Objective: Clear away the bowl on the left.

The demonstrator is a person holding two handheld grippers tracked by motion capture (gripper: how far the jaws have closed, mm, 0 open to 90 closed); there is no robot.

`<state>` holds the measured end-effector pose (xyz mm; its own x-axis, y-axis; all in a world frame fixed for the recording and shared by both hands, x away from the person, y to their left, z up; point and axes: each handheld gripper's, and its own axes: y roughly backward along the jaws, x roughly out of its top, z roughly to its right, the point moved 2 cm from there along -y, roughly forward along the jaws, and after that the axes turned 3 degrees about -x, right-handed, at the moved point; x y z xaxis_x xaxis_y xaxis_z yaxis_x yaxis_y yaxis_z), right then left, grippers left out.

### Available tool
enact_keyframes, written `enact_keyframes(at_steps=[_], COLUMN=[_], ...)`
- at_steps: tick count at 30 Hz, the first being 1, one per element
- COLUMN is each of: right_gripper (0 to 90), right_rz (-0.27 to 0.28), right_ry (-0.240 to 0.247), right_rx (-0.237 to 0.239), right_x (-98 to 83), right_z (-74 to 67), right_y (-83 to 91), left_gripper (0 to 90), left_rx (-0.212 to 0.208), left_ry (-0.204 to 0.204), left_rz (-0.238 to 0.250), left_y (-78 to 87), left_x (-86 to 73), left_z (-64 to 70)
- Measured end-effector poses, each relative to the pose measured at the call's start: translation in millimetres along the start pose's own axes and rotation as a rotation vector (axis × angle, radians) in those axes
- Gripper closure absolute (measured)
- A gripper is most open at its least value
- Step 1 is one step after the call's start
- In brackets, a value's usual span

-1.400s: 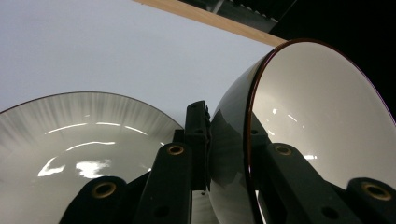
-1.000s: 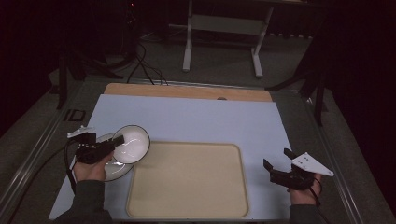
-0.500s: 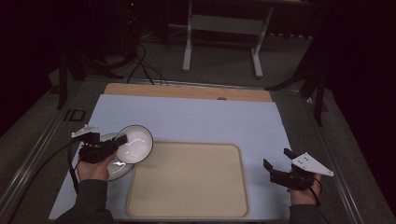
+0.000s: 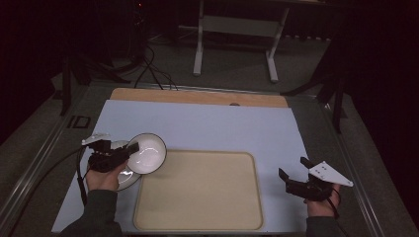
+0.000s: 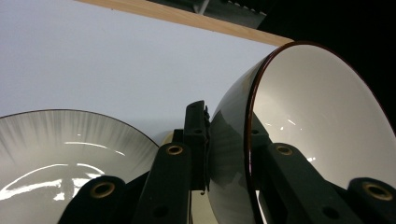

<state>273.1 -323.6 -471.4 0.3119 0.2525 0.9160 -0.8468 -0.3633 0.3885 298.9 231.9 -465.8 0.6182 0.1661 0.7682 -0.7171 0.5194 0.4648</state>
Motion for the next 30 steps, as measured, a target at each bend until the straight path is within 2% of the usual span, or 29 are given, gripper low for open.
enact_keyframes(at_steps=[30], right_gripper=[11.9], right_rz=[0.0], right_ry=[0.0], right_rx=[0.001], right_x=[-0.1], right_z=[0.0], right_y=[-0.3], left_gripper=[78.8], left_rx=[0.002], left_ry=[-0.011], left_rz=[-0.022], left_y=[-13.9], left_x=[-5.1], left_z=[9.0])
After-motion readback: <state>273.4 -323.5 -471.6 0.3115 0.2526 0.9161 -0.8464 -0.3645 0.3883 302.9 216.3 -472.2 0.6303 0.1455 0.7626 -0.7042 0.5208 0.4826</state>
